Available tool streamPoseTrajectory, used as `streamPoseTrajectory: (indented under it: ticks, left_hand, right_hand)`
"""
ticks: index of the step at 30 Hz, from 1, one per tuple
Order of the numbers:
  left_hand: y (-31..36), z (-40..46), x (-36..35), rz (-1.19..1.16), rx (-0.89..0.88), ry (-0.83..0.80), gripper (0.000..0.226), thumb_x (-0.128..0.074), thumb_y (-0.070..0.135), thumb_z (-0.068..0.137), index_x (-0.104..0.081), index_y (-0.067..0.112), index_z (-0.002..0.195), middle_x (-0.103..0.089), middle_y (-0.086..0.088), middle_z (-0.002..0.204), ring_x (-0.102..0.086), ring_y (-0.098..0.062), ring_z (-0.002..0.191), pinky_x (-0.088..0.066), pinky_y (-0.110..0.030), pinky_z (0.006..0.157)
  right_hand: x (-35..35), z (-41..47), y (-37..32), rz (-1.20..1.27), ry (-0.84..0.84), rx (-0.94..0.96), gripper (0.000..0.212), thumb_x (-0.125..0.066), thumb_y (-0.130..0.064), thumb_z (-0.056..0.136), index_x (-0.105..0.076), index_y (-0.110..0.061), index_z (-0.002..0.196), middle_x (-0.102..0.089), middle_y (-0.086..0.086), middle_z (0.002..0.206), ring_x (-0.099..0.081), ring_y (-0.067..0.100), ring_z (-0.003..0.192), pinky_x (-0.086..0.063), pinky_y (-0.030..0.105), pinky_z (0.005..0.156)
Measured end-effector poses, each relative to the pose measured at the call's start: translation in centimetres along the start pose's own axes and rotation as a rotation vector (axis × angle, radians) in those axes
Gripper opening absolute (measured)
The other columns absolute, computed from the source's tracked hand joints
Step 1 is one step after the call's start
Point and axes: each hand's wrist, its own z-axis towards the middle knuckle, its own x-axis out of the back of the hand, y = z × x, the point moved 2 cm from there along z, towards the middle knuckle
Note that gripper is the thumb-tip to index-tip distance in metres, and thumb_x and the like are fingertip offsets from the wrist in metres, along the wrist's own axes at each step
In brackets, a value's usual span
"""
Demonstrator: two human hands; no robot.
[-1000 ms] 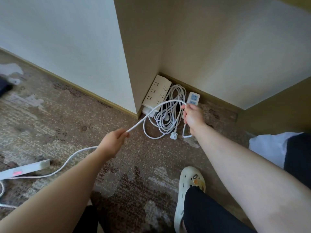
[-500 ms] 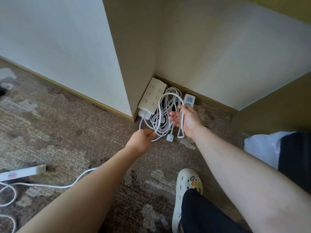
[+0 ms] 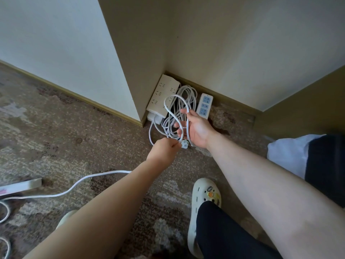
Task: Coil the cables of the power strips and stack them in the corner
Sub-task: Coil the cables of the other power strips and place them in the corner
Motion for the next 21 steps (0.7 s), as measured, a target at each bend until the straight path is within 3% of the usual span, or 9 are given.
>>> streamPoseTrajectory:
  ticks: [2,4,9,13,16,19,21]
  left_hand:
    - [-0.1,0.2,-0.2,0.016,-0.012,-0.018,0.039,-0.046,0.026,0.1,-0.048,0.002,0.069,-0.05,-0.012,0.062,-0.04,-0.02,0.054,-0.032,-0.031,0.054]
    - [-0.8,0.0,-0.1,0.029,-0.029,-0.053,0.036,-0.044,0.029,0.101,-0.052,0.007,0.073,-0.057,-0.012,0.067,-0.046,-0.02,0.056,-0.034,-0.03,0.054]
    - [-6.6,-2.0,3.0,0.021,0.031,-0.101,0.021,-0.046,0.035,0.1,-0.065,0.026,0.095,-0.055,0.004,0.063,-0.044,-0.012,0.051,-0.036,-0.025,0.047]
    - [-8.6,-2.0,4.7,0.116,0.048,-0.045,0.023,-0.046,0.034,0.1,-0.067,0.028,0.093,-0.055,0.005,0.06,-0.043,-0.011,0.047,-0.035,-0.026,0.046]
    - [-6.8,-1.5,4.3,0.213,-0.022,-0.049,0.022,-0.047,0.037,0.099,-0.066,0.029,0.089,-0.058,0.005,0.062,-0.047,-0.011,0.048,-0.038,-0.028,0.048]
    - [-5.3,-1.5,3.4,0.278,-0.09,-0.084,0.021,-0.046,0.039,0.099,-0.064,0.032,0.09,-0.06,0.006,0.066,-0.055,-0.014,0.057,-0.046,-0.032,0.056]
    - [-4.9,-1.7,2.4,0.302,-0.111,-0.11,0.022,-0.044,0.04,0.099,-0.062,0.03,0.092,-0.06,0.006,0.068,-0.056,-0.016,0.059,-0.046,-0.033,0.057]
  right_hand:
    - [-0.1,0.3,0.2,-0.011,-0.006,0.003,0.026,-0.034,-0.025,0.109,-0.056,-0.019,0.122,-0.053,0.009,0.071,-0.05,0.019,0.057,-0.047,0.032,0.058]
    - [-0.2,0.7,0.0,-0.065,0.021,0.034,0.027,-0.033,-0.024,0.109,-0.056,-0.018,0.123,-0.046,0.003,0.065,-0.044,0.014,0.052,-0.044,0.029,0.054]
    - [1.0,0.8,-1.5,-0.062,0.14,0.117,0.029,-0.034,-0.027,0.11,-0.058,-0.022,0.124,-0.043,-0.002,0.065,-0.037,0.011,0.052,-0.035,0.026,0.051]
    - [0.6,0.9,-1.3,-0.004,0.211,0.122,0.029,-0.039,-0.016,0.107,-0.057,-0.012,0.129,-0.051,0.006,0.072,-0.041,0.013,0.058,-0.034,0.025,0.053]
    - [0.5,1.0,-1.5,-0.113,0.226,0.143,0.023,-0.043,-0.007,0.102,-0.062,0.001,0.114,-0.057,0.007,0.07,-0.046,0.014,0.061,-0.039,0.025,0.056]
    - [1.0,1.0,-1.5,-0.29,0.232,0.167,0.022,-0.044,-0.008,0.104,-0.065,-0.003,0.108,-0.051,0.002,0.066,-0.047,0.013,0.056,-0.05,0.03,0.06]
    - [1.5,1.1,-1.5,-0.348,0.271,0.163,0.021,-0.043,-0.013,0.105,-0.064,-0.01,0.104,-0.047,0.0,0.066,-0.04,0.01,0.051,-0.045,0.025,0.051]
